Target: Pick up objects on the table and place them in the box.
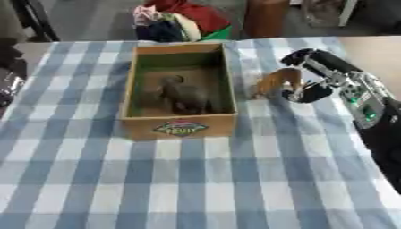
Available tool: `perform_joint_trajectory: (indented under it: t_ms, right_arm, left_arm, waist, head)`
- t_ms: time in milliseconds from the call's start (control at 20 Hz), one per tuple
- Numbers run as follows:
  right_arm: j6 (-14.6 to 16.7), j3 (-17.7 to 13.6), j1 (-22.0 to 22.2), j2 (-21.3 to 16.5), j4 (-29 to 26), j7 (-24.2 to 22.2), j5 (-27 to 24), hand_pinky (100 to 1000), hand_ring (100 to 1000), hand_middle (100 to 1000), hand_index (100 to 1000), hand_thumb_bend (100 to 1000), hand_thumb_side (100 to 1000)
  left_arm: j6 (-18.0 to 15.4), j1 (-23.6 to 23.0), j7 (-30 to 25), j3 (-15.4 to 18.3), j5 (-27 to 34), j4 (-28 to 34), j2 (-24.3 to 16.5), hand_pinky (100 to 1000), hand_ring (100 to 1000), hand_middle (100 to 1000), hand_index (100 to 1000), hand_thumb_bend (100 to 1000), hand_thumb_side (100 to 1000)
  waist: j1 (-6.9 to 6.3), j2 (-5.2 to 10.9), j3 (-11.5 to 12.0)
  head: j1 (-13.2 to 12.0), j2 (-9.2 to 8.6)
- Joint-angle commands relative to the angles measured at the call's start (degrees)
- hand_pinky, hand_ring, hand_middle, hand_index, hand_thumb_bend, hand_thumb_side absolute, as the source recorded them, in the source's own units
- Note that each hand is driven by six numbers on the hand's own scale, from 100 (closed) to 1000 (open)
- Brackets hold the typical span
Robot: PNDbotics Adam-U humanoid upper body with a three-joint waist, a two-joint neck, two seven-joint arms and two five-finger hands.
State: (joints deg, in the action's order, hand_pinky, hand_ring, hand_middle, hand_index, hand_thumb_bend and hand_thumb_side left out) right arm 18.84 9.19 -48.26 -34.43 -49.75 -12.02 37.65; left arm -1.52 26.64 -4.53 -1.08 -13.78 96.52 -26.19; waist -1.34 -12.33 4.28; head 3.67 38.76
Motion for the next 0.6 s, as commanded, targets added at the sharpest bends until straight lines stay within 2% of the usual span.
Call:
perform_joint_trajectory:
  t_ms: [50, 300, 600]
  right_arm:
    - [-0.30, -0.43, -1.16, -0.92, -0.13, 0.03, 0.72, 779, 794, 721, 820, 268, 100]
    - [-0.46, -0.42, -1.19, -0.75, 0.11, -0.60, 1.38, 740, 728, 672, 782, 158, 100]
    - [-0.60, -0.48, -1.10, -0.56, 0.72, -1.55, 2.32, 690, 679, 624, 755, 126, 100]
  left_arm:
    - [-0.07, 0.60, -0.20, 0.36, 0.02, 1.08, -0.79, 697, 639, 620, 801, 200, 383]
    - [-0.06, 0.54, -0.25, 0.32, -0.03, 0.98, -0.71, 697, 639, 620, 801, 199, 382]
    - [-0.04, 0.61, -0.27, 0.31, -0.03, 0.98, -0.62, 696, 639, 620, 801, 197, 381]
  waist:
    - [-0.02, 0.83, 0.18]
    - [0.00, 0.79, 0.46]
    - [0.03, 0.78, 0.58]
  head:
    - [0.11, -0.22]
    - [0.13, -0.21]
    - [0.16, -0.24]
